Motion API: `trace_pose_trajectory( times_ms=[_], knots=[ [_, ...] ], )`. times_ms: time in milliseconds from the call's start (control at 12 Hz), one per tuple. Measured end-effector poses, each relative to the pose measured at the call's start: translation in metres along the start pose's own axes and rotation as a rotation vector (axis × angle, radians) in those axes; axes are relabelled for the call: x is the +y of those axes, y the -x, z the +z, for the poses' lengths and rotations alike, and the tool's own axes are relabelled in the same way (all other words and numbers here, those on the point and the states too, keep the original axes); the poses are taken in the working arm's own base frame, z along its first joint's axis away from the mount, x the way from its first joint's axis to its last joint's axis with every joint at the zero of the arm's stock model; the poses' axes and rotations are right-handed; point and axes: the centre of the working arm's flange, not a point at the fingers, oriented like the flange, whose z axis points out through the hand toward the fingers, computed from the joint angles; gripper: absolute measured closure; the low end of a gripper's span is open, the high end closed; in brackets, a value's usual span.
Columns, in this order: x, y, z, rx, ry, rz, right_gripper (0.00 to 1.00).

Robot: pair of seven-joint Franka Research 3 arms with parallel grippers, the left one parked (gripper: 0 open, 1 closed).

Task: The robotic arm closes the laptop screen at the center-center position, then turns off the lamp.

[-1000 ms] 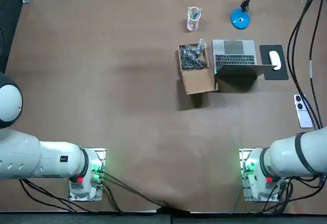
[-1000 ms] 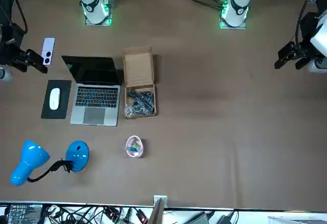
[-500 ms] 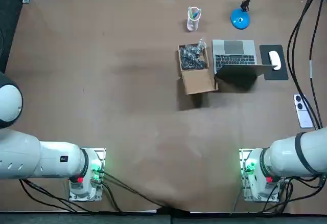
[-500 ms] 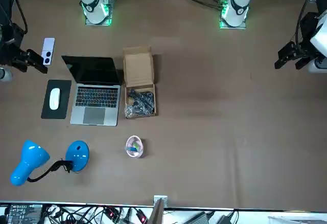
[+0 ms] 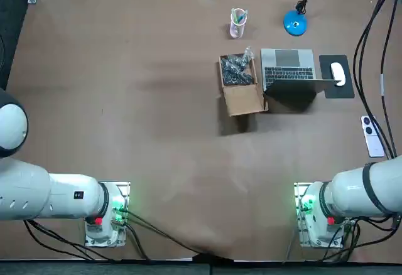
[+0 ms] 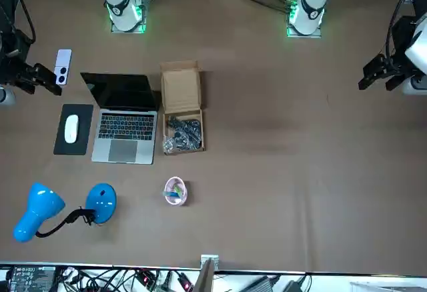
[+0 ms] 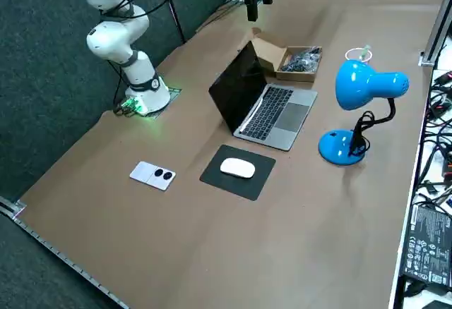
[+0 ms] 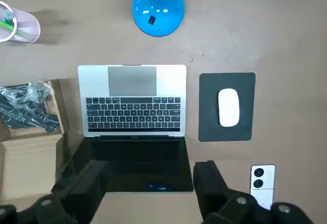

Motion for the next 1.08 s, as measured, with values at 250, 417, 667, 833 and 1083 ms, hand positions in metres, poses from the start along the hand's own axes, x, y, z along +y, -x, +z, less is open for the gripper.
trace_pose_trajectory(
  times_ms=[250,417,667,833,1083],
  knots=[
    [0.0,0.002,-0.002,0.002,0.0,0.0,0.0],
    [0.0,0.01,-0.01,0.003,0.001,-0.001,0.0],
    [-0.001,0.03,-0.015,0.004,0.004,-0.001,0.0],
    [-0.003,0.051,-0.016,-0.001,0.007,-0.004,0.0],
    [-0.008,0.091,-0.014,-0.011,-0.002,-0.009,0.0]
  ],
)
